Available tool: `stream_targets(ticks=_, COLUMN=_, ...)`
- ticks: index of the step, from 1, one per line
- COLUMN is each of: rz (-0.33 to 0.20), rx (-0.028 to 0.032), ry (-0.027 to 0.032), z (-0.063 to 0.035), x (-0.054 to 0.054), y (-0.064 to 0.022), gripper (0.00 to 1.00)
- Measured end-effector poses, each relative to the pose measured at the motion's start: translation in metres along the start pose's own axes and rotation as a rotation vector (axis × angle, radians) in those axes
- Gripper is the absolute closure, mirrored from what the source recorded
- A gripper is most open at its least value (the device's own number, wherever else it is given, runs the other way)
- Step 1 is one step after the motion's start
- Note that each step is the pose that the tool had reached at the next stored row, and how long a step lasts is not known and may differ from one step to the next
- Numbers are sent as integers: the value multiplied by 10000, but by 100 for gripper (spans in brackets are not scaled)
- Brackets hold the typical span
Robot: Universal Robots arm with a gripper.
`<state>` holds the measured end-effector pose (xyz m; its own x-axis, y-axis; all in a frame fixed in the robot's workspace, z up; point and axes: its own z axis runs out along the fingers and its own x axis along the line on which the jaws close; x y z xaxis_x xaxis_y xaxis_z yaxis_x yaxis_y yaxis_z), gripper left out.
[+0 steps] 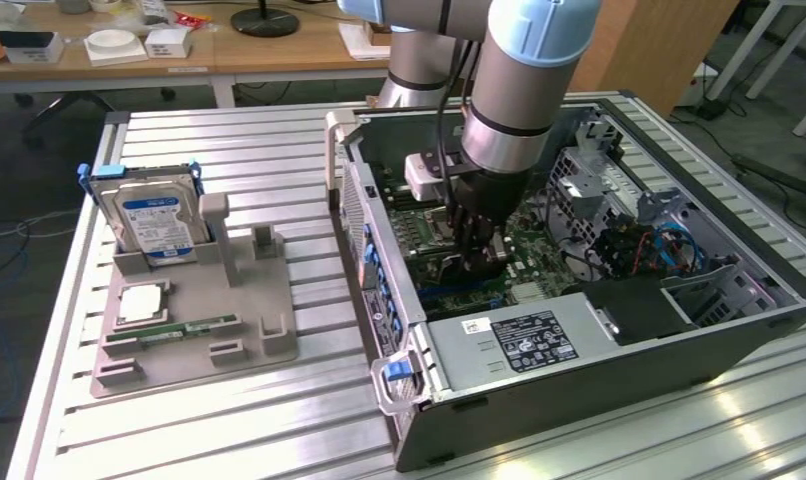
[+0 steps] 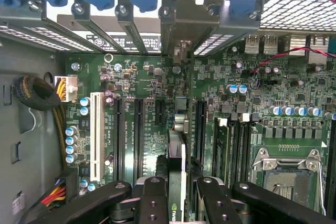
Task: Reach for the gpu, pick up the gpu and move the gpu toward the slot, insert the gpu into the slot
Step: 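Insert the gpu into the slot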
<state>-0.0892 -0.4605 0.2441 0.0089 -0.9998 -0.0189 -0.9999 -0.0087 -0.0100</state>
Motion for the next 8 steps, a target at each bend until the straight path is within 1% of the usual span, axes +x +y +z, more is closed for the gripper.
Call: stream_targets(ticks=8, rz=0, rx=0, ry=1, z=0, x=0, y=0, gripper=74)
